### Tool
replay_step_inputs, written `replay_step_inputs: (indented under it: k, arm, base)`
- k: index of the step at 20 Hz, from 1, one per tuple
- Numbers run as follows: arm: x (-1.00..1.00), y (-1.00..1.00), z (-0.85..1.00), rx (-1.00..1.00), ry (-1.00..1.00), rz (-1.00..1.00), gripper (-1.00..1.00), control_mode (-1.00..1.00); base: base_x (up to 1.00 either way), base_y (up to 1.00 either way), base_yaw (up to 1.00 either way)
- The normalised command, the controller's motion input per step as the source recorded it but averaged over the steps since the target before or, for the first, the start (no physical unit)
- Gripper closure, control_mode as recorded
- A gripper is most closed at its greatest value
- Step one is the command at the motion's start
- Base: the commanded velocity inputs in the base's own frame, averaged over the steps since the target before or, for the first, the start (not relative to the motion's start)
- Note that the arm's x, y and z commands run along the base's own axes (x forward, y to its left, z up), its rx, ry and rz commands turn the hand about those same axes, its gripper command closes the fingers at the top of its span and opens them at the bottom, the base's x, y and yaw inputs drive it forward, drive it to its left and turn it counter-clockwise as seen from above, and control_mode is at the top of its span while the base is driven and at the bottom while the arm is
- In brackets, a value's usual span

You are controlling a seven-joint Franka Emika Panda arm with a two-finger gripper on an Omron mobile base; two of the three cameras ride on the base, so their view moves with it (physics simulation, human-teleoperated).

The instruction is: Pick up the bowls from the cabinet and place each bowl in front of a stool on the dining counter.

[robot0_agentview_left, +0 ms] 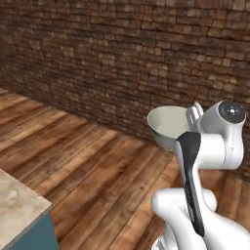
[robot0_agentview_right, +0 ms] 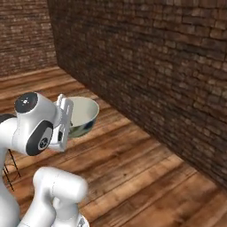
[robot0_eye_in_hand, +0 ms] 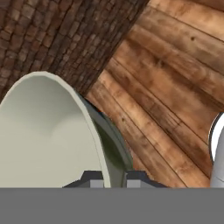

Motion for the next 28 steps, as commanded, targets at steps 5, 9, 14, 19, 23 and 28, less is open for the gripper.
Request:
replay_step_inputs:
  k: [5,9,14,19,23,28]
  arm:
    - [0.00,0.00,0.00,0.00,0.00,0.00,1.00,1.00]
    - [0.00,0.00,0.00,0.00,0.00,0.00,1.00,1.00]
    - [0.00,0.00,0.00,0.00,0.00,0.00,1.00,1.00]
    - [0.00,0.00,0.00,0.00,0.00,0.00,1.00,1.00]
    - [0.00,0.00,0.00,0.00,0.00,0.00,1.00,1.00]
    - [0.00,0.00,0.00,0.00,0.00,0.00,1.00,1.00]
  base:
    - [1.00,-0.18,0.79]
    - [1.00,-0.20,0.78]
    - [0.99,-0.43,0.71]
    - [0.97,-0.51,0.69]
    - [0.97,-0.55,0.67]
    - [0.90,-0.71,0.63]
